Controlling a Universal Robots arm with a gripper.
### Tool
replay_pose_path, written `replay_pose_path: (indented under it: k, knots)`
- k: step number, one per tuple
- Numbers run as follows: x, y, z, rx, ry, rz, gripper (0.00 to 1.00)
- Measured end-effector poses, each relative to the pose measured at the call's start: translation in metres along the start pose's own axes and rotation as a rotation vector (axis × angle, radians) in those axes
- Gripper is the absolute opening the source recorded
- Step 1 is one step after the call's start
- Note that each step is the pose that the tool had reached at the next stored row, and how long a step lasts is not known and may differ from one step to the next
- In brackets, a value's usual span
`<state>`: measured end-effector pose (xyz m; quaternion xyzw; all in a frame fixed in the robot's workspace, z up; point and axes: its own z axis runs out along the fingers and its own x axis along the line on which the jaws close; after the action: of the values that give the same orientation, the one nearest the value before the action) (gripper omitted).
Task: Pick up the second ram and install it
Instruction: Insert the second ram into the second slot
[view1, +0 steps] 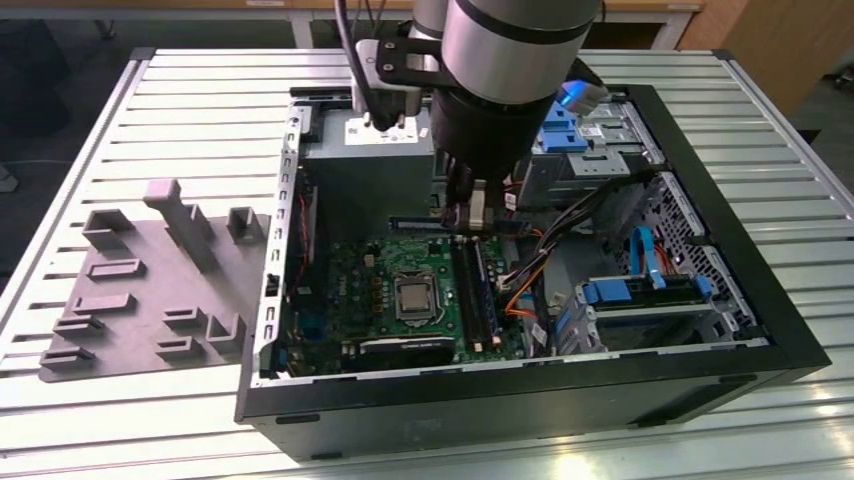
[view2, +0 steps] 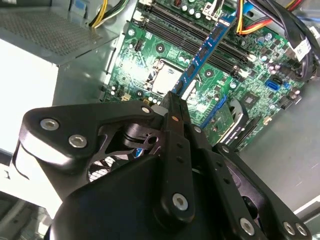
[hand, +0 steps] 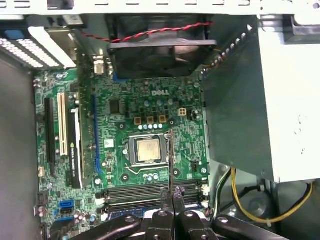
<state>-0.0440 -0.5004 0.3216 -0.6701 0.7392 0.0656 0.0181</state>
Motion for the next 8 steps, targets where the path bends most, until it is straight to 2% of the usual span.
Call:
replay_pose_path:
  k: [8]
  knots:
    - [0.0, 0.0, 0.0002, 0.0137, -0.0087, 0.118, 0.11]
